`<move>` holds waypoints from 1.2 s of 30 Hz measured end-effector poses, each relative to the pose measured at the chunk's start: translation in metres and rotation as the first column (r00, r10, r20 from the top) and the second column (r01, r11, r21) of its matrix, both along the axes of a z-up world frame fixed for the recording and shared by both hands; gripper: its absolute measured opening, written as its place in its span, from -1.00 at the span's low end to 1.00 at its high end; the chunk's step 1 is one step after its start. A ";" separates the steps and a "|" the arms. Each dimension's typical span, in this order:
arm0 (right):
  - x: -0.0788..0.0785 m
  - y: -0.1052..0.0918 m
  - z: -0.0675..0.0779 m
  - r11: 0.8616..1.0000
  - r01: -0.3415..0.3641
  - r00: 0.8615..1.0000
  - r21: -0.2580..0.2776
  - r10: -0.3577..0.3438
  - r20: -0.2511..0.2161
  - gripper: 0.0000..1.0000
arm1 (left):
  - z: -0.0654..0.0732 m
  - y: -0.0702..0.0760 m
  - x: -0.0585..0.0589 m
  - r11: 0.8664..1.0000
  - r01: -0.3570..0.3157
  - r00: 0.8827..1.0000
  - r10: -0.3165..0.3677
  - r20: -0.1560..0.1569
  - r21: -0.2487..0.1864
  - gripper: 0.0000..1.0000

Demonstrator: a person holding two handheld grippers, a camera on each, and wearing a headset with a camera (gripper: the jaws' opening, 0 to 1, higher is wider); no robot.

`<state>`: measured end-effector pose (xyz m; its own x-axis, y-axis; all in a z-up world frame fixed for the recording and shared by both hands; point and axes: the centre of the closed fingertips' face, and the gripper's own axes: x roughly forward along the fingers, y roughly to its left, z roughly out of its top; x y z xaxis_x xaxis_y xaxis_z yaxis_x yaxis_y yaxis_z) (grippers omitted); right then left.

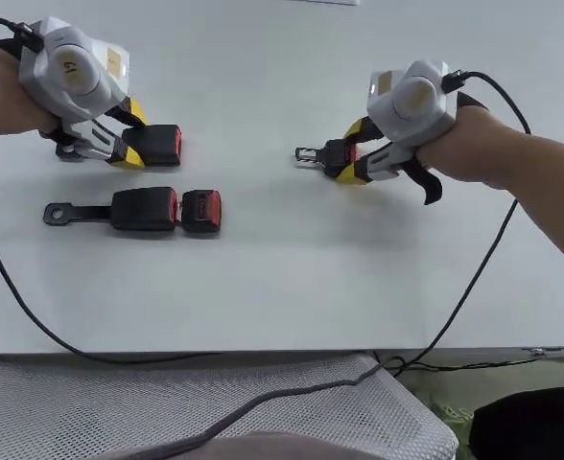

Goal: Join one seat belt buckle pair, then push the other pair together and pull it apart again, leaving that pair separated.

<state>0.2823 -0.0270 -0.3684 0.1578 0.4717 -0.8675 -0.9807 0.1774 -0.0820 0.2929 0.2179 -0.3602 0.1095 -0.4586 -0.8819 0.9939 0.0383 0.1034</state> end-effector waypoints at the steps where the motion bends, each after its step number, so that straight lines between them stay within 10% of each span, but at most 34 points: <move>1: 0.000 0.000 0.000 1.000 -0.006 1.000 -0.001 0.006 -0.001 -0.31 | 0.000 0.000 0.000 1.000 0.005 1.000 -0.005 0.003 0.001 -0.35; 15: 0.003 0.015 0.001 0.999 0.023 1.000 0.031 -0.024 0.008 -0.32 | -0.003 0.001 0.000 1.000 0.003 1.000 -0.003 0.005 0.012 -0.36; 36: 0.001 0.124 0.006 0.994 -0.060 0.998 0.087 0.056 0.041 -0.32 | -0.007 0.002 0.003 1.000 -0.001 1.000 0.001 -0.003 0.009 -0.36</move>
<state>0.2832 0.0966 -0.3624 0.1601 0.5551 -0.8162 -0.9860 0.1286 -0.1059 0.2954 0.2198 -0.3672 0.1073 -0.4503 -0.8864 0.9942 0.0380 0.1010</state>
